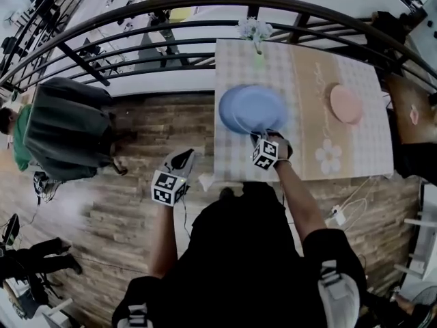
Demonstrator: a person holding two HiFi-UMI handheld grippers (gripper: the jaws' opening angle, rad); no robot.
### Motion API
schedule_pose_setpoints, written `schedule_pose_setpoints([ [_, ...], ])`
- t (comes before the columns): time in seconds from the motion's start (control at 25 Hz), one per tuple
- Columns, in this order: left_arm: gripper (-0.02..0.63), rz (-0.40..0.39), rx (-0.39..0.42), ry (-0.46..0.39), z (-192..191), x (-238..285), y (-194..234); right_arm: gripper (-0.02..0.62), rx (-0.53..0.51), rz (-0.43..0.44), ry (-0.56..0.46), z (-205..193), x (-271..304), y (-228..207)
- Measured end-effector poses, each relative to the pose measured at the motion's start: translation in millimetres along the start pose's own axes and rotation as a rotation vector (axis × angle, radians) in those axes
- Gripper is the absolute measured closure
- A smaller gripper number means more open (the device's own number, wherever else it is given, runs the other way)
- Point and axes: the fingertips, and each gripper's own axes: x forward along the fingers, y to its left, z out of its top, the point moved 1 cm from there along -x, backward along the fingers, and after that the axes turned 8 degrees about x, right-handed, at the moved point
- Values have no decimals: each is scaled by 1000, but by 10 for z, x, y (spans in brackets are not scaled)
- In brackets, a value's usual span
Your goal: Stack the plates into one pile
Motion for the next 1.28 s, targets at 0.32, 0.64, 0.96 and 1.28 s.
schedule_pose_setpoints([
  [0.32,605,36,-7,16,-80,-79,85,577,-23,47,-33,219,162,139],
  [0.64,606,60,-14,28,-119,-173,98,574,-49,98,-24,266,361,250],
  [0.96,606,81,-30,36,-204,-236,94,571,-63,106,-19,308,450,278],
  [1.28,606,82,-34,44,-220,-221,13,566,-69,87,-9,281,527,238],
])
